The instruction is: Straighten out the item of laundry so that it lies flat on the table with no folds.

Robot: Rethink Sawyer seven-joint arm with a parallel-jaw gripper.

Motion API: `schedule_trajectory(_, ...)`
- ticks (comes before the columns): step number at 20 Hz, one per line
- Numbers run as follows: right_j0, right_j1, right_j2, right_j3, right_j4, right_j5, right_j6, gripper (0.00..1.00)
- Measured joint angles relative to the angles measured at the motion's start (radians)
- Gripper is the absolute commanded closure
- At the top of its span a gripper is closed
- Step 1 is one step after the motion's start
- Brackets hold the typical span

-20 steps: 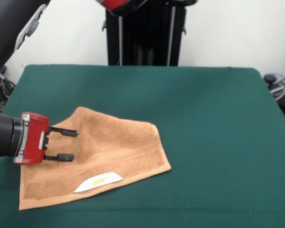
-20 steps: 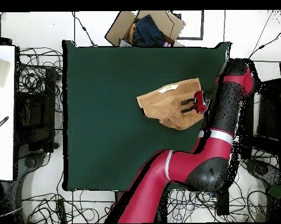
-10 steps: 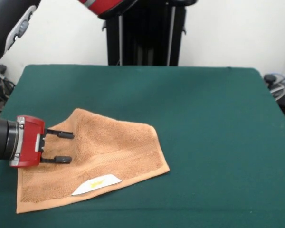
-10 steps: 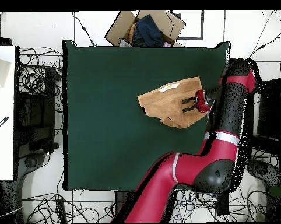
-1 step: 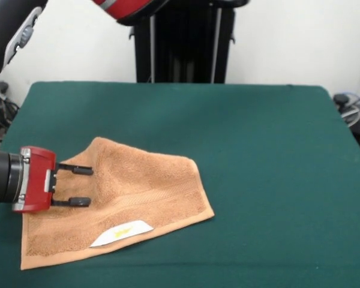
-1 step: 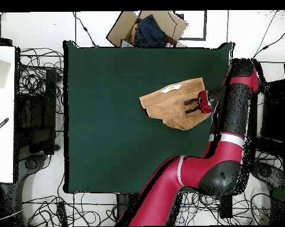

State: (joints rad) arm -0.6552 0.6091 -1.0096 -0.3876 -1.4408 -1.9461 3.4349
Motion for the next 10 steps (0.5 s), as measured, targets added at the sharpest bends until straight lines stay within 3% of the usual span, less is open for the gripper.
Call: schedule_trajectory(10, 0.117, -0.083, -0.013, 0.128, 0.002, 0.002, 0.053, 0.0)
